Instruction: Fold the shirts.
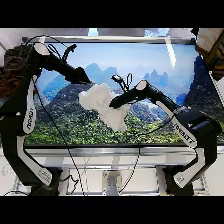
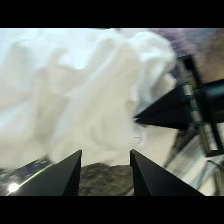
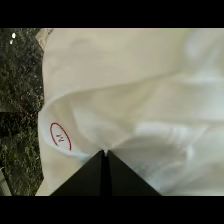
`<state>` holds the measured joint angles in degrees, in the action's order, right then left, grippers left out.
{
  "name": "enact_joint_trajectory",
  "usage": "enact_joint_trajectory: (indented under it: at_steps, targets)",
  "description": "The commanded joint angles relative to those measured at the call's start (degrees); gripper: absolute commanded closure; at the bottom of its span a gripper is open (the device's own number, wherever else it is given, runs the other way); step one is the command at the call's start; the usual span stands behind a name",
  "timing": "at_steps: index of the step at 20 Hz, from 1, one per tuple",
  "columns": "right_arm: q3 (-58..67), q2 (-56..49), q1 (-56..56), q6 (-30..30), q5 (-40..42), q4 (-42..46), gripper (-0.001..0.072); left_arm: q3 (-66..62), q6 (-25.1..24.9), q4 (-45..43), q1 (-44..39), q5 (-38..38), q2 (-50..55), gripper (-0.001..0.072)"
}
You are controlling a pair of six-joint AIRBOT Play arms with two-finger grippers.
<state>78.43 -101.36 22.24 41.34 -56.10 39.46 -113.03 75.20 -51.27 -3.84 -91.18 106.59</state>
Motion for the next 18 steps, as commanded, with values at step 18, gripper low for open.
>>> enact_joint_trajectory:
  at_steps: [18]
  targets:
    - [32.37, 7.82, -7.72, 20.79, 11.96, 34.38, 0.0690, 0.02, 3.08, -12.11, 0.24, -1.33, -0.02, 0.0216]
